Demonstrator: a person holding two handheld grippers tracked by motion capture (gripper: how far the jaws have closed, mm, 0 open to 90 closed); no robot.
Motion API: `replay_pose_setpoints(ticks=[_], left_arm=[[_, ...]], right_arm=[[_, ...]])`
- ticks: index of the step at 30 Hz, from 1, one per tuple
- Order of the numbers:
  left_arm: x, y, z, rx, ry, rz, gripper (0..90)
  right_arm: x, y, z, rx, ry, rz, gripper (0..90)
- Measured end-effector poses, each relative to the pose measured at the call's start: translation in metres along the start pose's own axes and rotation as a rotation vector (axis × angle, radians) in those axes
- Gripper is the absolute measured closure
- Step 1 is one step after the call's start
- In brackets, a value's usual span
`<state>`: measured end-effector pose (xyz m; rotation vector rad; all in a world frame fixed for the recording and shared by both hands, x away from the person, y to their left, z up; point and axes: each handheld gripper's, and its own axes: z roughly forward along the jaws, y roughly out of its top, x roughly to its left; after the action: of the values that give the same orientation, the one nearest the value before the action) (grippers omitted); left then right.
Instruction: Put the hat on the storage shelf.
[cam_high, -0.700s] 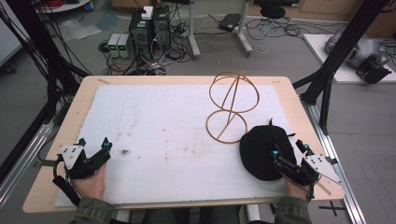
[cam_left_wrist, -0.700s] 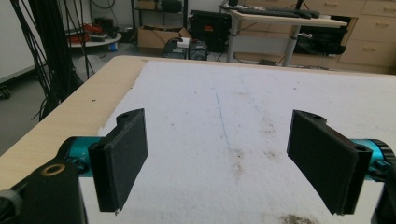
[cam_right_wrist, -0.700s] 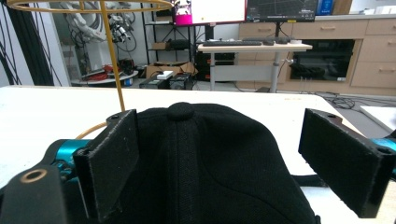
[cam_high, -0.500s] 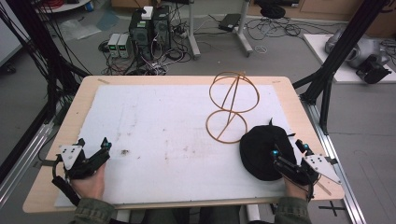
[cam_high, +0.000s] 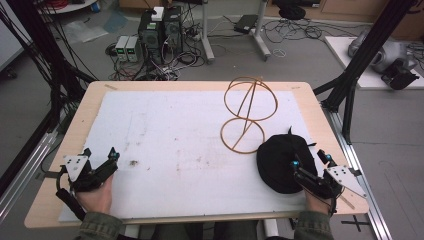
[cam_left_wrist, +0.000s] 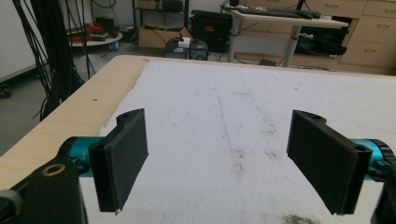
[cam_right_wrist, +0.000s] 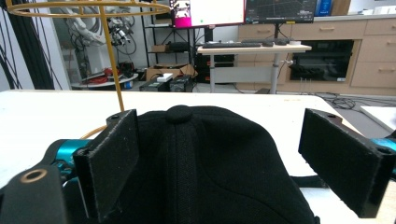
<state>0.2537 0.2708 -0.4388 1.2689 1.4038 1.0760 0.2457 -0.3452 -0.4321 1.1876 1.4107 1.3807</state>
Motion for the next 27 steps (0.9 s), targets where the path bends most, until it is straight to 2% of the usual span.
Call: replay_pose_setpoints(ticks=[11,13,27], left_arm=[[-0.0007,0.0002,-0.0001,0.004,-0.001,0.011,20.6],[-0.0013,0.0003,-0.0003,0.002,0.007,0.023,20.6],[-0.001,0.0,0.0002,0.006,0.006,0.017,20.7]], right_arm=[[0.0,-0.0001,0.0003,0.006,0.002,-0.001,11.9],[0.0005,-0.0003,0.0007,0.007,0.005,-0.002,11.9],[0.0021,-0.0013,0.0046,0.034,0.038,-0.008,11.8]])
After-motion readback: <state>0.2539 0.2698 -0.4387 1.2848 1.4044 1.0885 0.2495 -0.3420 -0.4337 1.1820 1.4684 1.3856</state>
